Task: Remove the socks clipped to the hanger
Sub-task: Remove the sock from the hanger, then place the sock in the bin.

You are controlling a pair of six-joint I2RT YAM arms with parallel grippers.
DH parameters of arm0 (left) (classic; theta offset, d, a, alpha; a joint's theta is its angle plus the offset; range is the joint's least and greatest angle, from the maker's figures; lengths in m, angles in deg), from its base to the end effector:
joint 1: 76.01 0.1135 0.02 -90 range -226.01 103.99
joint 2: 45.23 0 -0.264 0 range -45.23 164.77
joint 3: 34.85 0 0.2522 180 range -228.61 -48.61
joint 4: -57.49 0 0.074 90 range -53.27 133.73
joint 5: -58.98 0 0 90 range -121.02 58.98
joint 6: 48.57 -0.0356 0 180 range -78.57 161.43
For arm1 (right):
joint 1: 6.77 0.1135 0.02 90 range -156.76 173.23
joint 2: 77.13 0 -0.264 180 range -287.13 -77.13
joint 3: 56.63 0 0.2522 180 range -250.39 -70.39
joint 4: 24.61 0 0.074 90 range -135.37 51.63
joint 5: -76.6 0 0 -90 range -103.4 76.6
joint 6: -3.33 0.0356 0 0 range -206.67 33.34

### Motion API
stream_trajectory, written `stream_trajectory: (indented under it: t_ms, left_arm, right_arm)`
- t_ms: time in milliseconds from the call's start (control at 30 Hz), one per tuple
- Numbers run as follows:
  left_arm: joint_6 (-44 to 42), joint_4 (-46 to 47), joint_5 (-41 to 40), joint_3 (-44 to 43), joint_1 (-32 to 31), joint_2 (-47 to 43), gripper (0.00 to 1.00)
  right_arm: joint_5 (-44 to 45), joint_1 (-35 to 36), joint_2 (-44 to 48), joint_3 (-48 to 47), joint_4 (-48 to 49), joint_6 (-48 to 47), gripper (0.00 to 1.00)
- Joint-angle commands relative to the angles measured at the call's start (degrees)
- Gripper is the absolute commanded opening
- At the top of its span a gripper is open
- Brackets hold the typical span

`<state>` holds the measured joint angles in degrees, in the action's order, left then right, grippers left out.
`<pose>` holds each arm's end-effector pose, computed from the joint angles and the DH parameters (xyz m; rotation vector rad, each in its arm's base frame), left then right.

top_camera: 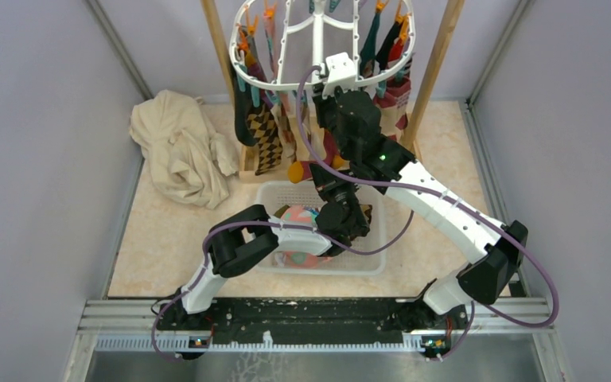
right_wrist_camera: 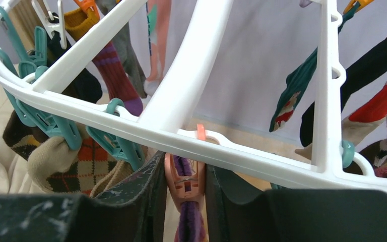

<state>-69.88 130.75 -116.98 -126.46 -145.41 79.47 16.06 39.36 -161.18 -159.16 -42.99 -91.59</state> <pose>0.1881 -0.3994 0.2422 0.7491 1.4797 1.2136 0.2461 0.2307 0.4562 -0.2937 1.5439 0.1618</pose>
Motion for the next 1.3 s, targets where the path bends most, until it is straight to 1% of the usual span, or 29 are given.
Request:
stream_trajectory:
  t_ms: [0, 100, 167, 367, 600, 633, 667, 700, 767, 800, 1033, 1267]
  left_arm:
    - [-0.14, 15.57, -0.59, 0.08, -0.47, -1.83, 0.01]
    - [-0.16, 15.58, -0.66, 0.03, -0.51, -1.77, 0.01]
    - [-0.14, 15.57, -0.7, 0.04, -0.55, -1.87, 0.01]
    - [-0.42, 15.63, -1.01, 0.13, -0.71, -2.29, 0.01]
    - [-2.03, 15.56, -2.65, -0.35, -1.9, -5.83, 0.01]
    - [-2.48, 15.62, -3.16, -0.54, -2.14, -6.44, 0.01]
    - [-3.06, 15.61, -3.67, -0.66, -2.4, -7.09, 0.01]
    - [-3.5, 15.55, -4.21, -0.91, -2.62, -7.68, 0.01]
    - [-4.37, 15.62, -5.2, -1.26, -3.19, -8.71, 0.01]
    - [-4.66, 15.6, -5.65, -1.3, -3.48, -9.22, 0.01]
    - [-5.55, 15.56, -6.77, 0.0, -5.48, -11.71, 0.01]
    - [-4.28, 15.67, -6.86, 3.0, -6.97, -12.91, 0.01]
  right_arm:
    - [-0.38, 0.57, 2.39, -0.33, 3.54, -0.26, 0.22]
    - [-0.9, 0.41, 2.76, 0.14, 3.38, 0.04, 0.09]
    - [-1.21, 0.14, 3.13, 0.63, 3.38, 0.33, 0.06]
    - [-1.69, -0.22, 3.89, 1.18, 3.14, 0.77, 0.05]
    - [-4.1, -1.88, 4.72, 2.24, 2.51, 3.12, 0.06]
    - [-4.69, -2.36, 4.83, 2.42, 2.2, 3.8, 0.09]
    - [-5.44, -2.73, 5.0, 2.58, 1.84, 4.38, 0.15]
    - [-6.54, -3.24, 5.14, 2.68, 1.25, 4.48, 0.22]
    - [-8.74, -4.31, 5.57, 2.89, 0.35, 7.37, 0.4]
    - [-9.58, -4.68, 5.87, 3.03, -0.1, 7.98, 0.45]
    - [-12.77, -6.0, 9.23, 4.58, -2.3, 10.64, 0.59]
    - [-15.99, -7.55, 14.87, 3.02, -8.41, 15.02, 0.65]
